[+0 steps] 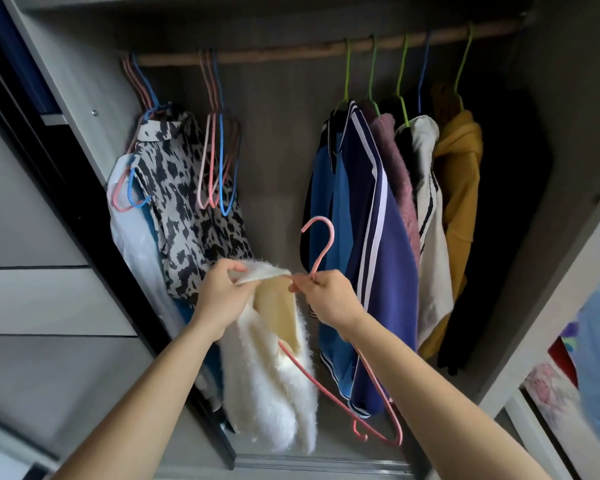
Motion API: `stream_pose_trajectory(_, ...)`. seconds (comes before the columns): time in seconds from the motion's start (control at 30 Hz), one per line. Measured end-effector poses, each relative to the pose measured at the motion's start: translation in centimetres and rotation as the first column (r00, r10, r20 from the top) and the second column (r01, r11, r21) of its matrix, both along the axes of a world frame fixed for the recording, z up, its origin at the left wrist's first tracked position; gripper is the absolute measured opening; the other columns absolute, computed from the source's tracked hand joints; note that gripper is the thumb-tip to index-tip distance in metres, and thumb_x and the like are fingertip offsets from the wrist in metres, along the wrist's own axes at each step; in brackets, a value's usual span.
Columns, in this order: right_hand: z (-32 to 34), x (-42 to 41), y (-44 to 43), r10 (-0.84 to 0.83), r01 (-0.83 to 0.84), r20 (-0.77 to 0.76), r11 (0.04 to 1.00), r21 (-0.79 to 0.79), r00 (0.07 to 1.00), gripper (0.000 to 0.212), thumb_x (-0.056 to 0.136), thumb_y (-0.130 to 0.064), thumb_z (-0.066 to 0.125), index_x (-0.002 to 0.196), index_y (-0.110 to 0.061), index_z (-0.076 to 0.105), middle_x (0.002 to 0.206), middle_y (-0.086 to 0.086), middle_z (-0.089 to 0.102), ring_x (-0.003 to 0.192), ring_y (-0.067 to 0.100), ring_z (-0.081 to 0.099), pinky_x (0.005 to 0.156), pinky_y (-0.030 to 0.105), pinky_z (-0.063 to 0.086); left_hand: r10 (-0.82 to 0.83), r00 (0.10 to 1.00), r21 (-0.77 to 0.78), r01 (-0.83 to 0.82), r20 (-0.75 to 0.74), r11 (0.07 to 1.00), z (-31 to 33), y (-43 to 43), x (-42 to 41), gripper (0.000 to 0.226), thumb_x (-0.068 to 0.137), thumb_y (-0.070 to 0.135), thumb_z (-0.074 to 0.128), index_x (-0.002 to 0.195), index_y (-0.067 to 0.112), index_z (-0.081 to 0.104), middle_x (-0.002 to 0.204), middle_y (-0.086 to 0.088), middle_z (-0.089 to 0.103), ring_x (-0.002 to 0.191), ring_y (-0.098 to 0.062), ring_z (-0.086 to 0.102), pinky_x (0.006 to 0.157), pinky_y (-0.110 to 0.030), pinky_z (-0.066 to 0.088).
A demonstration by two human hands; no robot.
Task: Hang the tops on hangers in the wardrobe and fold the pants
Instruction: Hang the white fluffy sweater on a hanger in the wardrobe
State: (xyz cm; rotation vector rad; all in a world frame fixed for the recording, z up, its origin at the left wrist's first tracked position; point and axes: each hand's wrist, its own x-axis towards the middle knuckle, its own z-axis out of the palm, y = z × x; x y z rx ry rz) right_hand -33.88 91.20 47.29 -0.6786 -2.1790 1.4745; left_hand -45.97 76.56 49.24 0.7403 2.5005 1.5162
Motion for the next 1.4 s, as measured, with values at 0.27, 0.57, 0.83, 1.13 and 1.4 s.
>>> stream_pose_trajectory(0.27, -4.9, -0.8, -0.5, -0.019, 0.025, 0.139, 0.999, -0.046, 0.99, 0.031, 0.099, -0.026, 0.051, 0.093, -0.015, 0.079, 0.035, -0.012, 0.042, 0.033, 0.006, 0.033, 0.038, 0.017, 0.028, -0.237, 0.969, 0.099, 0.244, -0.075, 0.965, 1.5, 1.0, 2.1, 0.021, 0.076, 0.012, 0.066, 0.082, 0.031, 0.073, 0.073, 0.003, 0.071, 0.062, -0.005, 0.06, 0.056, -0.015, 0.044)
stream_pose_trajectory(0.57, -1.6, 2.1, 3.1, -0.058, 0.037, -0.187, 0.993, -0.115, 0.981, 0.042, 0.09, -0.026, 0.055, 0.052, -0.017, 0.039, 0.051, -0.004, 0.034, 0.049, 0.01, 0.029, 0.049, 0.024, 0.026, -0.3, 0.935, -0.2, 0.262, -0.19, 0.944, 2.7, -0.7, -2.6, 0.079, 0.071, 0.085, 0.052, 0.138, 0.049, 0.035, 0.132, 0.001, 0.045, 0.122, -0.013, 0.048, 0.101, -0.04, 0.045)
stream_pose_trajectory(0.83, 2.2, 4.4, 5.2, 0.014, -0.026, -0.237, 0.999, -0.047, 0.972, 0.042, 0.087, -0.022, 0.056, 0.049, -0.021, 0.036, 0.05, -0.003, 0.032, 0.045, 0.01, 0.025, 0.044, 0.02, 0.024, -0.409, 0.664, -0.374, 0.204, -0.626, 0.905, 4.5, 0.6, -6.1, 0.035, 0.097, 0.031, 0.055, 0.13, 0.022, 0.063, 0.106, -0.001, 0.06, 0.109, -0.025, 0.053, 0.102, -0.035, 0.032)
stream_pose_trajectory(1.13, 5.2, 4.8, 7.3, -0.088, 0.103, -0.229, 0.993, 0.057, 0.97, 0.044, 0.095, -0.017, 0.057, 0.053, -0.011, 0.045, 0.046, -0.007, 0.039, 0.043, 0.005, 0.032, 0.047, 0.017, 0.031, -0.184, 0.54, -0.158, 0.094, -0.821, 0.983, 2.9, 1.3, -3.0, 0.052, 0.089, 0.065, 0.05, 0.091, 0.015, 0.066, 0.089, 0.007, 0.054, 0.074, -0.009, 0.05, 0.06, -0.017, 0.039)
stream_pose_trajectory(1.4, 5.3, 5.0, 7.4, -0.135, 0.131, -0.261, 0.991, -0.03, 0.956, 0.041, 0.095, -0.029, 0.062, 0.064, -0.003, 0.063, 0.048, -0.009, 0.044, 0.043, 0.003, 0.033, 0.045, 0.013, 0.03, -0.146, 0.921, -0.044, 0.139, -0.361, 0.989, -0.9, 0.0, -3.4, 0.015, 0.098, 0.021, 0.055, 0.112, 0.022, 0.061, 0.073, 0.005, 0.063, 0.049, 0.001, 0.054, 0.043, -0.013, 0.038)
